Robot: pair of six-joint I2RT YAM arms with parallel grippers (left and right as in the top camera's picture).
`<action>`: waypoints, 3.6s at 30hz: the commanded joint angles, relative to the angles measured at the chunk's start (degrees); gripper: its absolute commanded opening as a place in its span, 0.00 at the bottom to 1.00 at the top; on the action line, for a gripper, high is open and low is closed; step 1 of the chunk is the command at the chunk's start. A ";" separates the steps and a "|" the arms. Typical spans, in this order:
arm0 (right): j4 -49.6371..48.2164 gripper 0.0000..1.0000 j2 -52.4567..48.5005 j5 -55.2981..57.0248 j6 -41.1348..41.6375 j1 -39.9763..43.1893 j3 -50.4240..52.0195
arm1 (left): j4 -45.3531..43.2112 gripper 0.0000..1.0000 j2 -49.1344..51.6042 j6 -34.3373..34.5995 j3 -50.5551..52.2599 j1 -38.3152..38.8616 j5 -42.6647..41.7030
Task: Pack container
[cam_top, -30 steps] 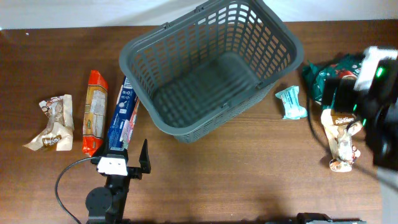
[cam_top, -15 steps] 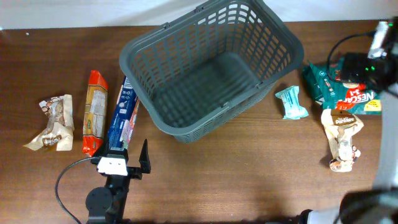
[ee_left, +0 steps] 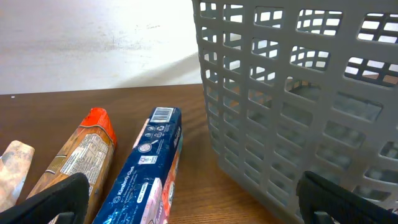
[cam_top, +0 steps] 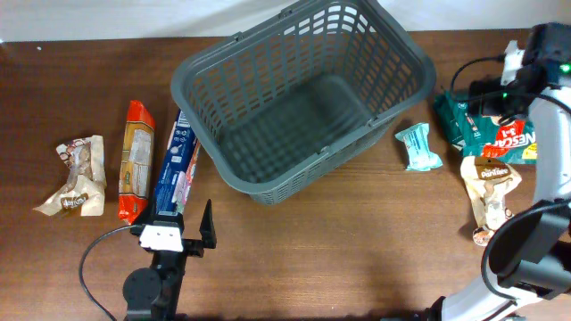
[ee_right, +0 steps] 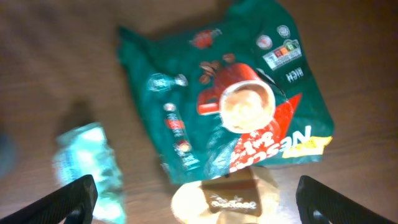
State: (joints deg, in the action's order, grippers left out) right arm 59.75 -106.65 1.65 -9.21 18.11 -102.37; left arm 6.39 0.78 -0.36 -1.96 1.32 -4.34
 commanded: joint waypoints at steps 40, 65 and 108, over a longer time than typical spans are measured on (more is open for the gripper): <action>8.00 0.87 -8.20 -0.28 -4.35 -22.23 -22.97 | -0.15 0.99 -0.48 0.15 0.42 0.02 -0.42; 18.18 0.04 -6.51 -0.52 13.60 -22.23 -23.02 | -0.15 0.99 -0.48 0.15 0.42 0.02 -0.42; 24.92 0.94 8.13 13.29 17.14 -9.81 -45.72 | -0.13 0.99 -0.48 0.15 0.42 0.02 -0.42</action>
State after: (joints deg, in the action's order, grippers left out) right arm 84.07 -97.25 8.10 8.69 0.47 -148.77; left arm 6.37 0.78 -0.36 -1.96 1.32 -4.34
